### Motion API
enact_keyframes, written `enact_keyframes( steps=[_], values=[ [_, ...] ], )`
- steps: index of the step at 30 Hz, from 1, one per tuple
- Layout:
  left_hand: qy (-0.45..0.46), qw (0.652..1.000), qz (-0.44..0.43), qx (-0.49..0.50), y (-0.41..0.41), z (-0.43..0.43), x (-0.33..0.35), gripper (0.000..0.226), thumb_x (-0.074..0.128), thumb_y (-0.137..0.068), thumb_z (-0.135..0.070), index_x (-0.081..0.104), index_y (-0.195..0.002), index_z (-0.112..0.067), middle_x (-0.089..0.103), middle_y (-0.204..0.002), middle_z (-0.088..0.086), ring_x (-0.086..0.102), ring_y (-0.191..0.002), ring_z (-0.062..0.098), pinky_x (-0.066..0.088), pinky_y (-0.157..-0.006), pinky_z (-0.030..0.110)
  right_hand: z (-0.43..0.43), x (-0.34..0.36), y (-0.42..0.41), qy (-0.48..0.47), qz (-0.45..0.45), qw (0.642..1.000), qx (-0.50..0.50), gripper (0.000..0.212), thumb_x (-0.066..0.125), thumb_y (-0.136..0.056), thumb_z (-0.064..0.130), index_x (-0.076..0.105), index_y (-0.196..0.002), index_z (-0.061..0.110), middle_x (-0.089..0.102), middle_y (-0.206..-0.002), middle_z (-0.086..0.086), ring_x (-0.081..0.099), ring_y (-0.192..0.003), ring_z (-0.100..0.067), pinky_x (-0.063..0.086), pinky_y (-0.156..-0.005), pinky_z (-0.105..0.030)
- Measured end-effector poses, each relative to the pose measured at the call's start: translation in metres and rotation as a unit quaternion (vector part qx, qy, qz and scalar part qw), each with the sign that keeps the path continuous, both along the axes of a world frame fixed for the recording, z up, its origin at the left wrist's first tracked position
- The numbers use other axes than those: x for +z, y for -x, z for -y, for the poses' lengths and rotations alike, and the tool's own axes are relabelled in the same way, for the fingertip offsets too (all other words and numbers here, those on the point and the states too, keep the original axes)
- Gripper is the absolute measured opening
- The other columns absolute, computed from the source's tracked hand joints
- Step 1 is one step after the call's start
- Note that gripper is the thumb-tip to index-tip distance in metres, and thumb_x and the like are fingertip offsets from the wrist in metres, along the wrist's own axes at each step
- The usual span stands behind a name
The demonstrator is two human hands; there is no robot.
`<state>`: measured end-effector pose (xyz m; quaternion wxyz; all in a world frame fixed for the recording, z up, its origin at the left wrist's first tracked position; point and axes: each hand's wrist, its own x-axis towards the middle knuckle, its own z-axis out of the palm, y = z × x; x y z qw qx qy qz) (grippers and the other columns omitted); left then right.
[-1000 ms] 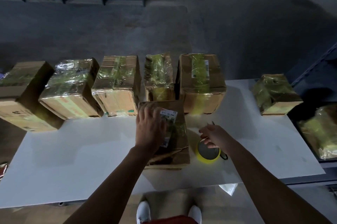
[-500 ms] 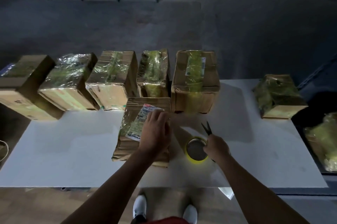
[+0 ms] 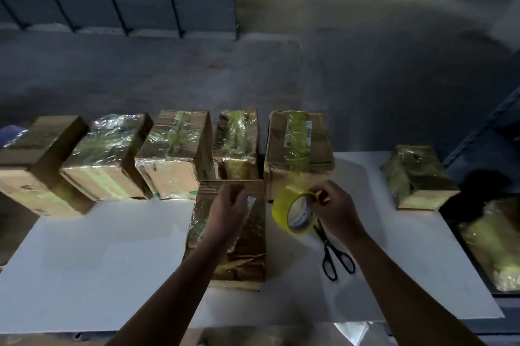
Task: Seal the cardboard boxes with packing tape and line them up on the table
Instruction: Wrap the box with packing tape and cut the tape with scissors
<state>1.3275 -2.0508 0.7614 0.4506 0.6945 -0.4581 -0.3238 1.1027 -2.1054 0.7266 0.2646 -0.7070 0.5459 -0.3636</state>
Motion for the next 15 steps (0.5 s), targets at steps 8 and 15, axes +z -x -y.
enact_keyframes(
  steps=[8, 15],
  values=[
    [-0.14, 0.967, -0.186, -0.102, -0.04, 0.009, 0.013, 0.033, 0.041, -0.101, -0.032, 0.06, -0.103, -0.005, 0.062, -0.086, 0.009, 0.06, -0.071, 0.021, 0.045, -0.062, 0.028, 0.002, 0.038, -0.054, 0.151, -0.003, 0.986, 0.068, 0.013, 0.065, -0.082, 0.015, 0.063, -0.095, 0.016, 0.059, -0.091, 0.011, 0.055, -0.08, -0.006, 0.049, -0.067, -0.024],
    [-0.193, 0.932, -0.255, -0.173, -0.069, 0.007, 0.021, 0.056, 0.04, -0.09, -0.065, 0.067, -0.1, -0.017, 0.072, -0.087, 0.006, 0.068, -0.088, 0.024, 0.052, -0.075, 0.035, 0.003, 0.051, -0.09, 0.235, -0.082, 0.961, 0.118, 0.015, 0.058, -0.081, 0.018, 0.062, -0.094, 0.015, 0.062, -0.097, 0.0, 0.058, -0.092, -0.02, 0.049, -0.074, -0.031]
  ],
)
